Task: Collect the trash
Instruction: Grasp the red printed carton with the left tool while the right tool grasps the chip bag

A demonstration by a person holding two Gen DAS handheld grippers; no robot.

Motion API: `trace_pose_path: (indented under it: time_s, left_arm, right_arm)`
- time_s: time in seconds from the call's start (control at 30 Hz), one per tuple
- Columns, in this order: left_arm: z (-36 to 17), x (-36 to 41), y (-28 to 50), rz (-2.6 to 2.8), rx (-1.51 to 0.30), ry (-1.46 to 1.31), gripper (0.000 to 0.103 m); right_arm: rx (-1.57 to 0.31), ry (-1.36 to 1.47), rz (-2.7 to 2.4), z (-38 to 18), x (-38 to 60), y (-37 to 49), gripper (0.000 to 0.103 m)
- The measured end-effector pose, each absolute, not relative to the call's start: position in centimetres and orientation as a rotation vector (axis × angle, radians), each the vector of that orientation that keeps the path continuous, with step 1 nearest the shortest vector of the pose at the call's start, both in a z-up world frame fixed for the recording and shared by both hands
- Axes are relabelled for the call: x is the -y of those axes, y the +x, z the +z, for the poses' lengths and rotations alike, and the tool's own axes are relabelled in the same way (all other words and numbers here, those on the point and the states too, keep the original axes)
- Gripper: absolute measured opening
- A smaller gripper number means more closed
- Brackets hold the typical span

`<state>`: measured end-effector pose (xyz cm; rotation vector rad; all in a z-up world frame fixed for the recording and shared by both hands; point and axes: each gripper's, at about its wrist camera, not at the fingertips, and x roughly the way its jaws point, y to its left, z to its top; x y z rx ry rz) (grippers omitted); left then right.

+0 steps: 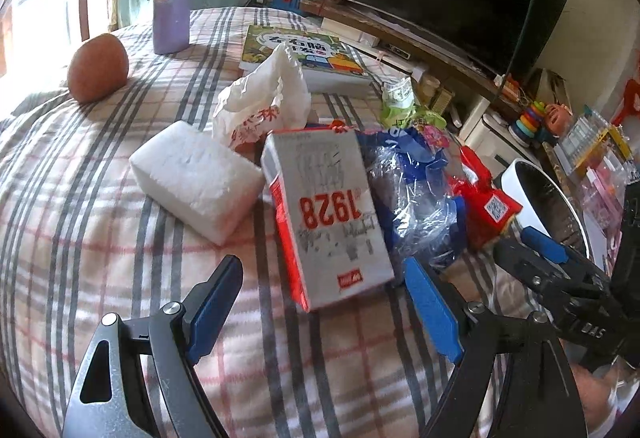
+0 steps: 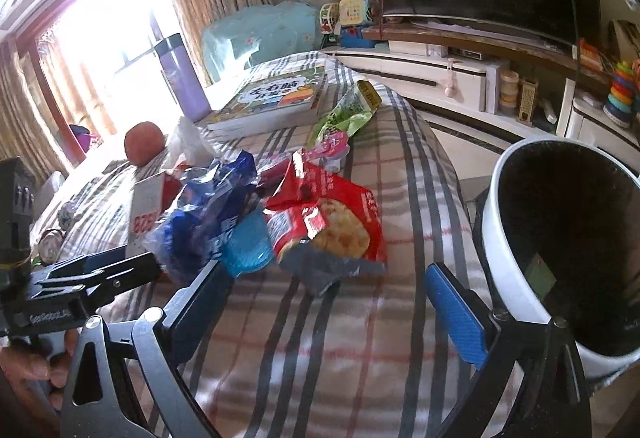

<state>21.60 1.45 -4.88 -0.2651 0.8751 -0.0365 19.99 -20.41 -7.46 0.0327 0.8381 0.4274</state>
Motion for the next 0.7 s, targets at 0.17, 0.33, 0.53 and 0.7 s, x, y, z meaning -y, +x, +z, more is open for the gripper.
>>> trace_pose_path:
  time_s: [0.17, 0.33, 0.53, 0.7]
  left_arm:
    - [-5.5, -1.3, 22.7, -0.028, -0.876, -0.249, 0.080]
    - [-5.9, -1.5, 22.8, -0.055, -0.880, -0.255, 0.059]
    - [-5.3, -1.9, 21.0, -0.057, -0.846, -0.250, 0.058]
    - [-4.7, -2.0, 19.0, -0.070, -0.832, -0.248, 0.058]
  right_arm:
    - [-0.856, 0.036, 0.426, -7.9, 19.9, 21.5, 0.081]
    - [-0.864, 0.036, 0.418, -8.3, 19.9, 21.7, 0.044]
    - [-0.854, 0.073, 0.404, -8.0, 21.1, 20.6, 0.003]
    - [-0.836, 0.085, 0.410, -7.4, 21.6, 19.4, 0.000]
